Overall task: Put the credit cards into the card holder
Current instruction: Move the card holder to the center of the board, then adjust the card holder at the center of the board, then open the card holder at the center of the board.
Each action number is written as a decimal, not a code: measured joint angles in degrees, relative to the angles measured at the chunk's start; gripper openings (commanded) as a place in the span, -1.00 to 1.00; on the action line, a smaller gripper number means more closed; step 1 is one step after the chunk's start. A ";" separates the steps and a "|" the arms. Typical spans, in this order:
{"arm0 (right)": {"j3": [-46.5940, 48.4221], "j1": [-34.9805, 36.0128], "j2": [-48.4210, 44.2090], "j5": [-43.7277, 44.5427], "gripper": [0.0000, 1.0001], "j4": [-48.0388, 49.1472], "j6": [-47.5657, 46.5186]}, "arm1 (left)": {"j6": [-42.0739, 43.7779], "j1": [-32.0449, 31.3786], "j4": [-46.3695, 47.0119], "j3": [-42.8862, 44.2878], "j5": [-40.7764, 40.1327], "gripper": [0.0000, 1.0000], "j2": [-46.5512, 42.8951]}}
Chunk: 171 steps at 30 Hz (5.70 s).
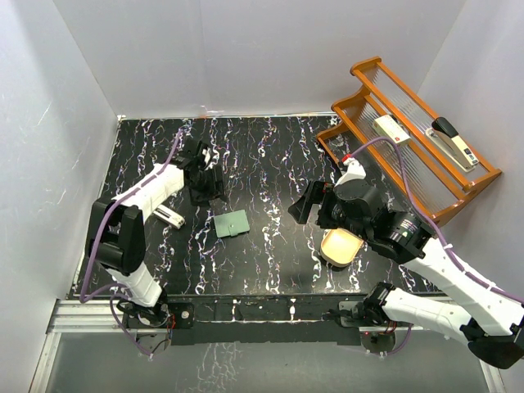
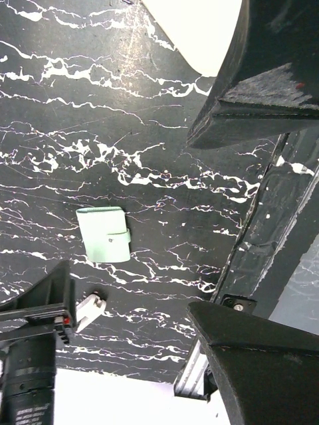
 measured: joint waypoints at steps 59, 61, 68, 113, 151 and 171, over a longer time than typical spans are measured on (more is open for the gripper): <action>11.91 7.93 47.60 -2.71 -0.02 12.13 16.81 | -6.91 -0.55 -10.75 -12.44 -14.93 0.53 -48.54; 14.23 8.31 50.34 -2.03 -0.03 11.50 16.81 | -7.54 -0.55 -11.28 -12.63 -15.87 0.55 -51.15; 22.10 8.66 58.51 0.31 -0.11 7.32 15.85 | -9.20 -0.55 -11.89 -12.90 -18.53 0.55 -58.36; 2.40 9.05 41.55 -0.48 -1.00 10.78 -3.89 | -16.15 -0.57 6.91 -33.14 8.85 0.29 -40.02; -10.05 4.63 32.09 3.15 -1.00 16.37 -2.82 | -13.75 -1.16 16.65 -31.26 19.34 0.26 -21.49; -11.21 4.35 35.52 9.66 -1.00 10.93 -0.98 | -16.63 -4.59 27.23 -31.71 22.29 0.11 -11.56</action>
